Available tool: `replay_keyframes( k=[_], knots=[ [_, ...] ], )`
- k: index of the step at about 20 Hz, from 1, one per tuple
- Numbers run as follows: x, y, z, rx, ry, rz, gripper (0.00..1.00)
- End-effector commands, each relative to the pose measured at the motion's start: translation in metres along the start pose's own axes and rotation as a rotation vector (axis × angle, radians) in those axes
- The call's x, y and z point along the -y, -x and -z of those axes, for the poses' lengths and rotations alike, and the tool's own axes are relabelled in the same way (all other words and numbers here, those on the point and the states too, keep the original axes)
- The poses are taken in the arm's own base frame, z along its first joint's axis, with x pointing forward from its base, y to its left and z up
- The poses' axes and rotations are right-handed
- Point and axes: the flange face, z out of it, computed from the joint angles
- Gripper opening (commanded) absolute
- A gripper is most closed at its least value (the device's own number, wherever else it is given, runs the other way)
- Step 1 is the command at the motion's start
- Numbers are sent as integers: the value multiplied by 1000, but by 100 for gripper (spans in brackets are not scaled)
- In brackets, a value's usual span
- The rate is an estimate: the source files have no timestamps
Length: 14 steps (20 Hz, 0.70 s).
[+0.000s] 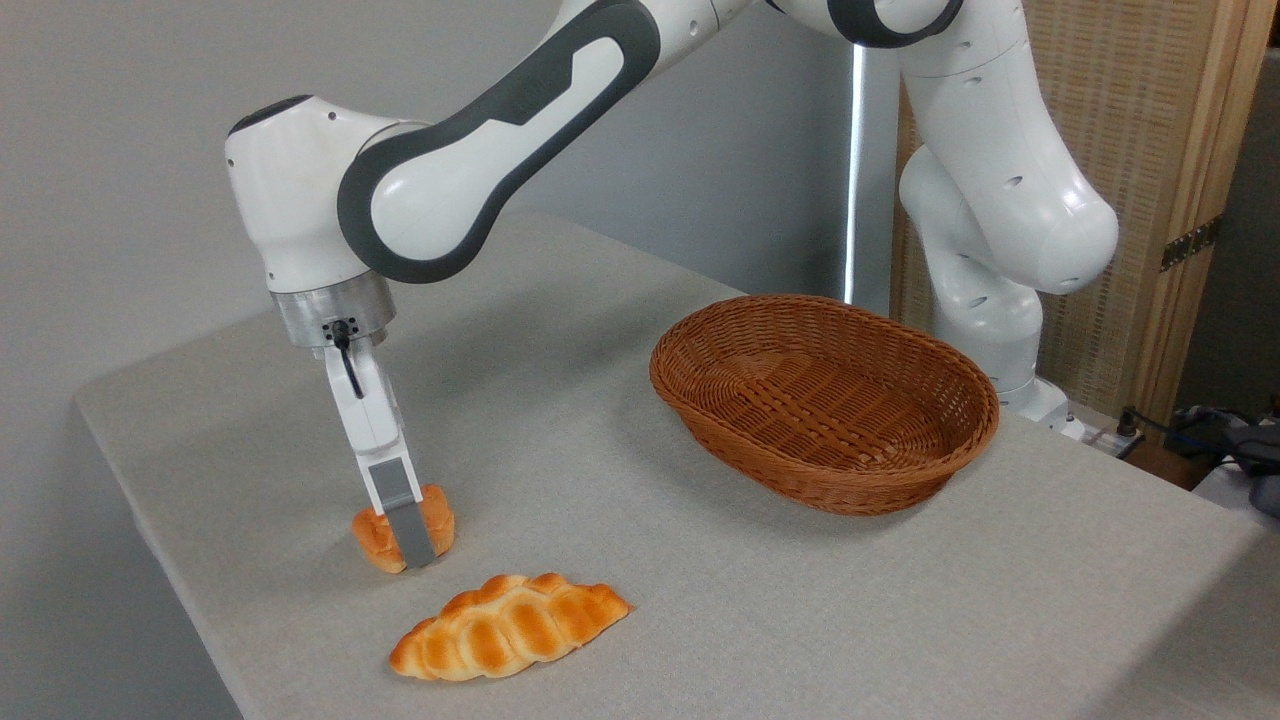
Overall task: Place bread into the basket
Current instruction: 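Close the gripper on the small round bun, then lift the bun and carry it over the wicker basket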
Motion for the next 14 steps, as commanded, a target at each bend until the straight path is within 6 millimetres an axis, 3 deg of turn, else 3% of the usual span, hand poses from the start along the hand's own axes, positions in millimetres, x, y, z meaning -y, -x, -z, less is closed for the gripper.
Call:
replay_keyframes(
  k=[1, 8, 14],
  knots=[
    [0, 2, 5, -16, -21, -5, 50],
    [1, 3, 9, -21, -24, 1, 50],
    [1, 33, 66, -75, 23, 90, 51]
  ],
)
